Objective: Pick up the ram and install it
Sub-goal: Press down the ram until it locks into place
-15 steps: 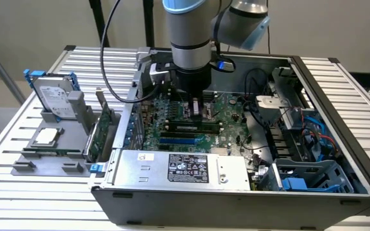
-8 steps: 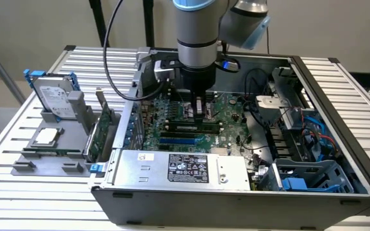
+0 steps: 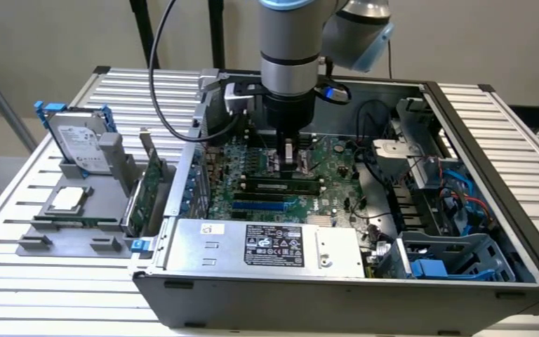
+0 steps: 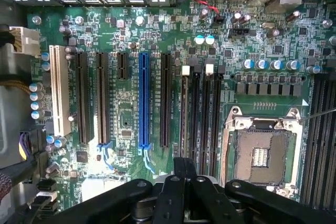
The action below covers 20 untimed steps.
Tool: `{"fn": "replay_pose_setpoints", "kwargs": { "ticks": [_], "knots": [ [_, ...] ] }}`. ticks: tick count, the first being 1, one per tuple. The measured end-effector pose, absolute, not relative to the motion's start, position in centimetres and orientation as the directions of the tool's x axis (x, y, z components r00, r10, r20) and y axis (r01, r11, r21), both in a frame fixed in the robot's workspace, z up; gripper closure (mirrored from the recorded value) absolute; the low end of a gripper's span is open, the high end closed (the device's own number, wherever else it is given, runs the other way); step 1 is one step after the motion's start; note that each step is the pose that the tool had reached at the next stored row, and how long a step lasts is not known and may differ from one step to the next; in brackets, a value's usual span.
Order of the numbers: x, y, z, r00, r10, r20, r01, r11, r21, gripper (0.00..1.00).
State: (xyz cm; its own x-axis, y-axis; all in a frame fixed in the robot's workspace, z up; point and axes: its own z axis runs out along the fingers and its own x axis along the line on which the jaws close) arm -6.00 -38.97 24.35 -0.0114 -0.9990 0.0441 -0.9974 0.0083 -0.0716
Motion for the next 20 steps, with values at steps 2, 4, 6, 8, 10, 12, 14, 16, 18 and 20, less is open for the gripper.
{"fn": "replay_pose_setpoints", "kwargs": {
  "ticks": [2,4,6,8,10,12,14,16,18,20],
  "knots": [
    [-5.98,-38.97,24.36,-0.011,-0.999,0.044,-0.998,0.008,-0.067,1.0],
    [-5.98,-38.97,24.35,-0.011,-0.999,0.044,-0.998,0.008,-0.067,1.0],
    [-5.97,-38.97,24.35,-0.011,-0.999,0.044,-0.998,0.008,-0.067,1.0],
    [-5.98,-38.97,24.35,-0.011,-0.999,0.044,-0.998,0.008,-0.067,1.0],
    [-5.98,-38.97,24.35,-0.011,-0.999,0.044,-0.998,0.008,-0.067,1.0],
    [-5.97,-38.97,24.35,-0.011,-0.999,0.044,-0.998,0.008,-0.067,1.0],
    [-5.98,-38.97,24.35,-0.011,-0.999,0.044,-0.998,0.008,-0.067,1.0],
    [-5.95,-38.97,24.33,-0.011,-0.999,0.044,-0.998,0.008,-0.065,1.0],
    [-5.92,-38.97,24.28,-0.011,-0.999,0.044,-0.998,0.008,-0.061,1.0],
    [-5.81,-38.96,24.19,-0.011,-0.999,0.044,-0.998,0.008,-0.054,1.0]
  ]
}}
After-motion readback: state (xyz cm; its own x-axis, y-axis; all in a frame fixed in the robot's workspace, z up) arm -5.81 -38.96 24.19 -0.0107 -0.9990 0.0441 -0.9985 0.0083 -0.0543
